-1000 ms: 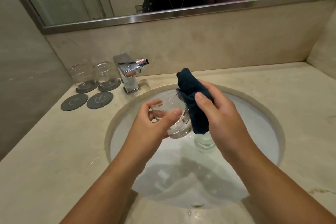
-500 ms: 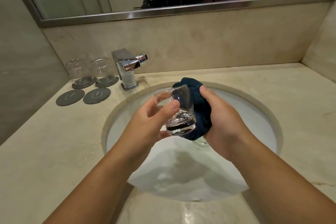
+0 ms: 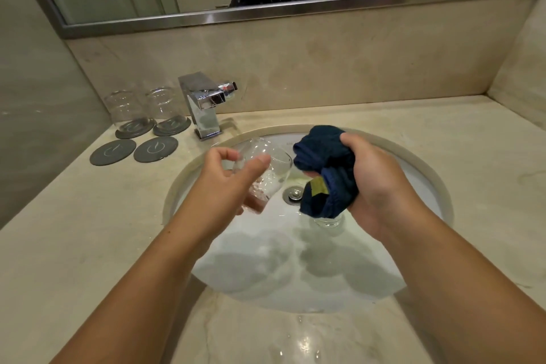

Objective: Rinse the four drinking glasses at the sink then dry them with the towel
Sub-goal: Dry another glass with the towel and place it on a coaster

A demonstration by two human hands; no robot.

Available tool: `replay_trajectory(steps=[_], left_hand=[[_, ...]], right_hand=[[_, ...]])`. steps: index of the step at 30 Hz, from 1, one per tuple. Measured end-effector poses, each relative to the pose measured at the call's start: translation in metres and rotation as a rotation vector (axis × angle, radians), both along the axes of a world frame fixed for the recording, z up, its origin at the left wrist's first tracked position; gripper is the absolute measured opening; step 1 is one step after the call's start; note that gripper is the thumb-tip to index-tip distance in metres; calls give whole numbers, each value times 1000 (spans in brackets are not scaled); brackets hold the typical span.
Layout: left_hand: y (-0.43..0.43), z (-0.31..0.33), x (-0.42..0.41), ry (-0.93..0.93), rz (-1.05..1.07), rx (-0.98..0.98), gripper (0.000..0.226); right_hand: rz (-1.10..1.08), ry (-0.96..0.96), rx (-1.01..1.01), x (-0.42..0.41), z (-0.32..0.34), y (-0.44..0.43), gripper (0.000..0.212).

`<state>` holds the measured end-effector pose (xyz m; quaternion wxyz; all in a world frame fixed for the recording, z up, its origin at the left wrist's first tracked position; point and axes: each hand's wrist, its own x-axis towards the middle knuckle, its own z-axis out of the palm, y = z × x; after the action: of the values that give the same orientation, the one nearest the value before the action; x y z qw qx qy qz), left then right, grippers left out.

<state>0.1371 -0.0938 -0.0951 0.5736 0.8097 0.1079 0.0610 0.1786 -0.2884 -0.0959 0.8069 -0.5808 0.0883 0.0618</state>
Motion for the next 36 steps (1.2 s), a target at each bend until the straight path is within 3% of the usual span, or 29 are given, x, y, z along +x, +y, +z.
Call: replay_trajectory(steps=[3,6,11,18,27,33,36], left_hand=[[0,1,0,42,-61,-124,57],[-2,-1,-2,40,-106,-92,55],[-3,-3,-3,-57,-87,79,70],[10,4,-3,-200,-64,469,81],[14,-3,-5,-233,-337,758,89],[18,0,-4,-183,-323,615,89],[16,-1,-2,-142,-253,448,88]], right_hand=[[26,44,23,-1,-3,6,30],[49,64,0,-2,-4,7,30],[107,67,-125,-4,-5,9,27],[-144,-174,-391,0,6,-8,25],[-83,-279,-416,-5,6,-5,27],[-76,-305,-442,-6,8,-5,25],[49,-430,-441,-12,11,-3,28]])
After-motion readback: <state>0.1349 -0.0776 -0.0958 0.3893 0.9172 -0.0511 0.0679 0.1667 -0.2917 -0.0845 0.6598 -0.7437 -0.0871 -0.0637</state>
